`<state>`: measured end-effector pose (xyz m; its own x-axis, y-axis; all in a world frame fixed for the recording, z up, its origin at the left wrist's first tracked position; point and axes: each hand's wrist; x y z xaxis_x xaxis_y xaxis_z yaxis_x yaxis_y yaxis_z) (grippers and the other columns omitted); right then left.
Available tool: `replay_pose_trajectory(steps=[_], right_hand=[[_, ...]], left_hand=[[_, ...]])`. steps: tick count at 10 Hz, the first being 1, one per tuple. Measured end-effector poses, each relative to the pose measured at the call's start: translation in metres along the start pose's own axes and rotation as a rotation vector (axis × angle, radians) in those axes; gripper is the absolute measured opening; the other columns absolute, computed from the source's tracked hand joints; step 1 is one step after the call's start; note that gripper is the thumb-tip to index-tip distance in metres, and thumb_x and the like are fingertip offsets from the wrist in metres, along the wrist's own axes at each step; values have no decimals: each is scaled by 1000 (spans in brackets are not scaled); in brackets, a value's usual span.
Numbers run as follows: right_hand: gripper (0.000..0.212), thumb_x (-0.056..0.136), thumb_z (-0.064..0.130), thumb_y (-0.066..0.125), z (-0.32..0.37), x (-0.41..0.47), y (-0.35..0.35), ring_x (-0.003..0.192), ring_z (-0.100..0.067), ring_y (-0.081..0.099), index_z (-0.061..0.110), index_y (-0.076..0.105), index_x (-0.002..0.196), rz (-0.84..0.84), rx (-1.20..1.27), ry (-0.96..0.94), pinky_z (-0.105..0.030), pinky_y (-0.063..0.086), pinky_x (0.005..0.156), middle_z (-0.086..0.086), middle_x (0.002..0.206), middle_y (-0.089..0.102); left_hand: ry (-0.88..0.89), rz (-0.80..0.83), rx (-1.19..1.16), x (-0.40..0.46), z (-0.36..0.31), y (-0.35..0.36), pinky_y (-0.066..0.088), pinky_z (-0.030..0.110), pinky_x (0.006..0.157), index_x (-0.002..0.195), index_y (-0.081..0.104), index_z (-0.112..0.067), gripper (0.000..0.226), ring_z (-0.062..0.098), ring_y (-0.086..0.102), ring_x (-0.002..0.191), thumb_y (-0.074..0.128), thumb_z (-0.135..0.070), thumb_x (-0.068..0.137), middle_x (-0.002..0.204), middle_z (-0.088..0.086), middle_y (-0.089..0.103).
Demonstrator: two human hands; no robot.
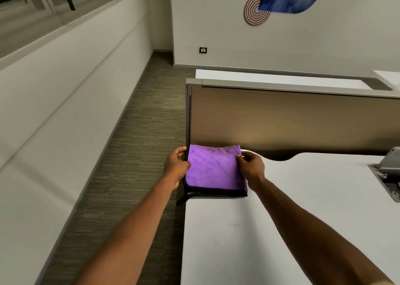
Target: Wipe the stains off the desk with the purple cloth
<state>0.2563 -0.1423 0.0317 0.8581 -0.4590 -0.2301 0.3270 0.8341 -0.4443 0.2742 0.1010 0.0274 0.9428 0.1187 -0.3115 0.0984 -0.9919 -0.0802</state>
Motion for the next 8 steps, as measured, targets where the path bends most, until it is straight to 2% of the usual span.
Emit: replay_pose_trajectory(steps=[1,2,3,4,5,6,7,8], right_hand=[[55,96,32,68,-6,-20,-1,113,-31,69,10,57,145,-49,-103,-49,-40,52,104,-10,127,72],[63,93,23,69,-15,-37,2,118,-36,65,8,50,151,-40,-228,-204,-43,51,105,-15,135,66],[63,93,9,64,-20,-46,3,123,-40,61,9,46,153,3,-322,-359,-44,50,104,-18,142,59],[60,96,11,61,-19,-46,-9,130,-45,54,12,46,154,18,-506,-431,-47,50,102,-23,155,46],[58,101,35,60,-33,-60,-9,142,-46,45,14,48,153,16,-783,-600,-51,44,110,-25,160,40],[63,106,50,43,-43,-71,-9,157,-34,25,21,34,161,155,-865,-629,-49,27,124,-14,170,26],[68,107,57,32,-58,-90,-17,162,-22,3,25,15,166,229,-778,-587,-38,4,129,-3,174,8],[71,106,55,40,-58,-109,-27,162,-22,5,21,19,165,157,-672,-635,-32,1,128,-2,172,12]], left_hand=[[105,-23,149,-23,20,4,47,28,102,146,50,-18,62,19,56,129,67,2,90,143,5,57],[196,-38,291,-38,31,11,40,25,107,154,40,-18,65,22,48,138,64,-7,94,152,5,48],[276,-41,415,-49,40,21,31,25,115,157,29,-12,69,25,37,146,61,-7,96,161,9,35],[276,-16,529,-60,44,28,19,28,120,159,17,-10,71,26,18,154,55,-11,100,168,9,15],[337,10,625,-59,43,21,13,24,118,160,13,-10,67,27,8,156,50,-17,104,169,10,3],[470,8,760,-66,42,17,11,31,123,159,19,-10,63,29,3,156,47,-20,104,169,11,4],[514,44,1027,-81,39,9,5,39,125,160,21,-15,61,29,-5,156,42,-34,105,169,9,7],[498,17,1111,-91,29,-2,6,42,126,160,19,-15,64,31,-5,156,43,-39,104,169,11,8]])
Point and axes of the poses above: each hand's wrist, its own x-axis towards the middle knuckle, its own y-axis out of the palm, z = x × y
